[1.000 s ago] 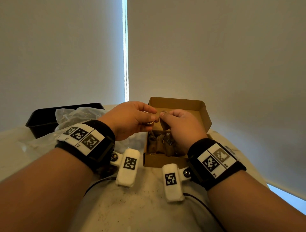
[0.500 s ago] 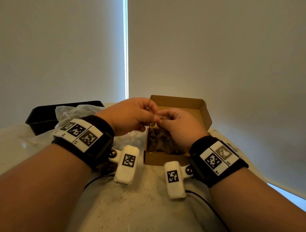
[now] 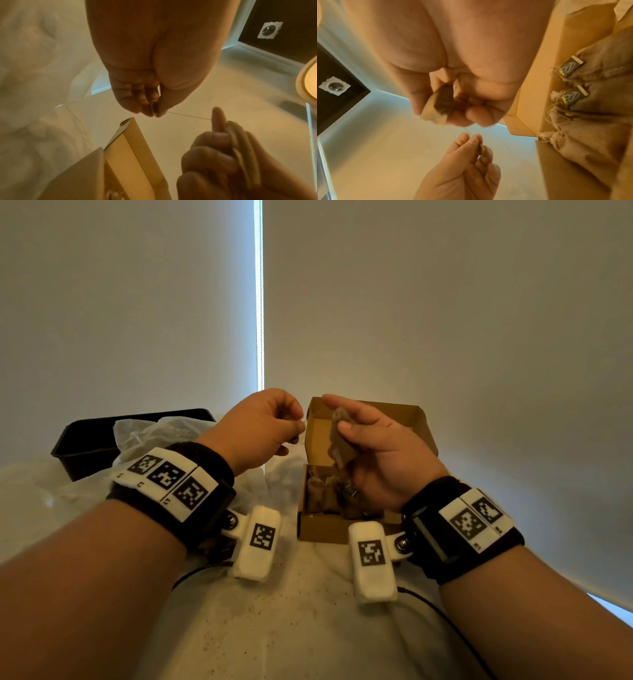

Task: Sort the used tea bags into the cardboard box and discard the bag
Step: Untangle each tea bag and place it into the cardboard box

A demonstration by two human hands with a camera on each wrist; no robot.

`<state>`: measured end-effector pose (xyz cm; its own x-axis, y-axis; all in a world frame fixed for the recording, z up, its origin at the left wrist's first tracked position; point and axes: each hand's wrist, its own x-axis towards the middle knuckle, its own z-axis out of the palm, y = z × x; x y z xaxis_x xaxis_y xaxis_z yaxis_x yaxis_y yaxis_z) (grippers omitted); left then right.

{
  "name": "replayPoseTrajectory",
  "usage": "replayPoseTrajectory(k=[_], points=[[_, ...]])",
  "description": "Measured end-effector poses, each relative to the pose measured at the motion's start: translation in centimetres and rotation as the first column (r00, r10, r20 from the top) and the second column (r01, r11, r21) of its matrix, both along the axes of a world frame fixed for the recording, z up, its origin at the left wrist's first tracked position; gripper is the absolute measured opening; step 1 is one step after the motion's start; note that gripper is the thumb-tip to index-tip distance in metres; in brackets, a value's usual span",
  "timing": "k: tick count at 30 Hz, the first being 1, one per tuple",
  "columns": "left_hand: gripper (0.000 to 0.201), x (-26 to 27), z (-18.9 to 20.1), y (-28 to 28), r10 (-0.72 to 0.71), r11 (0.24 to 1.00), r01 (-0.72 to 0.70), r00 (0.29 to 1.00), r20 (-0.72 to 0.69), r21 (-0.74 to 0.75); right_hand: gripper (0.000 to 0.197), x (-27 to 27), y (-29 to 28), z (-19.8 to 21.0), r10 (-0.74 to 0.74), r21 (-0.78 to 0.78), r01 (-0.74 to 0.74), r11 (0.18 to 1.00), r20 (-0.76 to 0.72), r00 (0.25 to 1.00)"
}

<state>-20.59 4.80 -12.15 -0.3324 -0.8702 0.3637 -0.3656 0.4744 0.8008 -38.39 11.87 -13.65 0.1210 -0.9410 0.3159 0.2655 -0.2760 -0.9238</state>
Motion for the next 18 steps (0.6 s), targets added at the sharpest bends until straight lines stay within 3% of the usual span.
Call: replayPoseTrajectory(k=[2, 6, 11, 14, 18], points=[[0.01, -0.1, -0.1, 0.2, -0.022, 1.0, 0.024, 0.994, 0.104, -0.018, 0.035, -0.2, -0.3, 0.1, -0.125, 0.01, 0.125, 0.992, 0.004, 0.992], [0.011, -0.5, -0.1, 0.8, -0.127, 0.99, 0.111, 0.972, 0.2, 0.088, 0.029, -0.3, -1.2, -0.6, -0.387, 0.009, 0.394, 0.919, -0.165, 0.907], [0.014, -1.0, -0.4, 1.3, -0.156, 0.983, 0.125, 0.951, 0.265, 0.131, 0.029, -0.2, -1.1, -0.9, -0.501, -0.039, 0.511, 0.859, -0.276, 0.82], [0.011, -0.9, -0.3, 1.1, -0.172, 0.976, 0.141, 0.967, 0.188, 0.165, 0.032, -0.3, -1.0, -0.9, -0.494, -0.042, 0.508, 0.86, -0.318, 0.809], [0.013, -1.1, 0.0, 0.9, -0.175, 0.957, 0.183, 0.983, -0.056, 0.224, 0.029, -0.1, -0.7, -1.0, -0.437, 0.006, 0.476, 0.88, -0.384, 0.813]])
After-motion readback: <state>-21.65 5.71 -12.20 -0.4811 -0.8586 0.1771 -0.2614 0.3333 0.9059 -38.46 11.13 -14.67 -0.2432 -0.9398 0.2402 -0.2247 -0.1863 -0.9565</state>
